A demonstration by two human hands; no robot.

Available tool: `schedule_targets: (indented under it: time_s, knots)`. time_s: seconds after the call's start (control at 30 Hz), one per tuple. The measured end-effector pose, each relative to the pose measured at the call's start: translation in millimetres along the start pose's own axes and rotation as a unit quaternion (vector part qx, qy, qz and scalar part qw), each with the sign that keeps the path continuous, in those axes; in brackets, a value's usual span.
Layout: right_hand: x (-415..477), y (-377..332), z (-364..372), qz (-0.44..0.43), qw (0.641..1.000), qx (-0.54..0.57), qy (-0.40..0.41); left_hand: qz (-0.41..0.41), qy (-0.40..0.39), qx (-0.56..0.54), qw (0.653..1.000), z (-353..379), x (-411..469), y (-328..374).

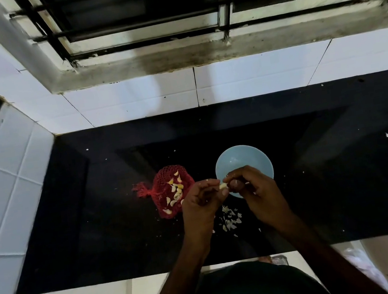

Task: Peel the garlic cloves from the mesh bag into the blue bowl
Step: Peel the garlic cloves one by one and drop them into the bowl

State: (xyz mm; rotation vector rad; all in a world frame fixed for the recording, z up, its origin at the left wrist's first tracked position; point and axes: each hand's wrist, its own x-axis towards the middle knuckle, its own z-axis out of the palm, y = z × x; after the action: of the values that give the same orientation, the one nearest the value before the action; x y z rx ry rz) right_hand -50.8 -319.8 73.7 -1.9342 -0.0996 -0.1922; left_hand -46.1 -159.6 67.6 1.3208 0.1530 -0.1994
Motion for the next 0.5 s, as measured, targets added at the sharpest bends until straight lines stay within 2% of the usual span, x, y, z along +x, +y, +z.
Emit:
schedule_targets:
  time_s: [0.13,0.33,0.5]
  knots:
    - [-3,3,-4,0.007,0.998,0.047,-0.035,0.008,-0.010,0.014,1.000,1,-1,0]
    - [-6,12,-7,0.019,0.998,0.060,-0.024,-0.004,-0.023,0.001,1.000,3,-3,0]
    - [-10,13,-9,0.043,0.996,0.077,-0.027,0.031,-0.042,0.060,0.997,-1,-3,-3]
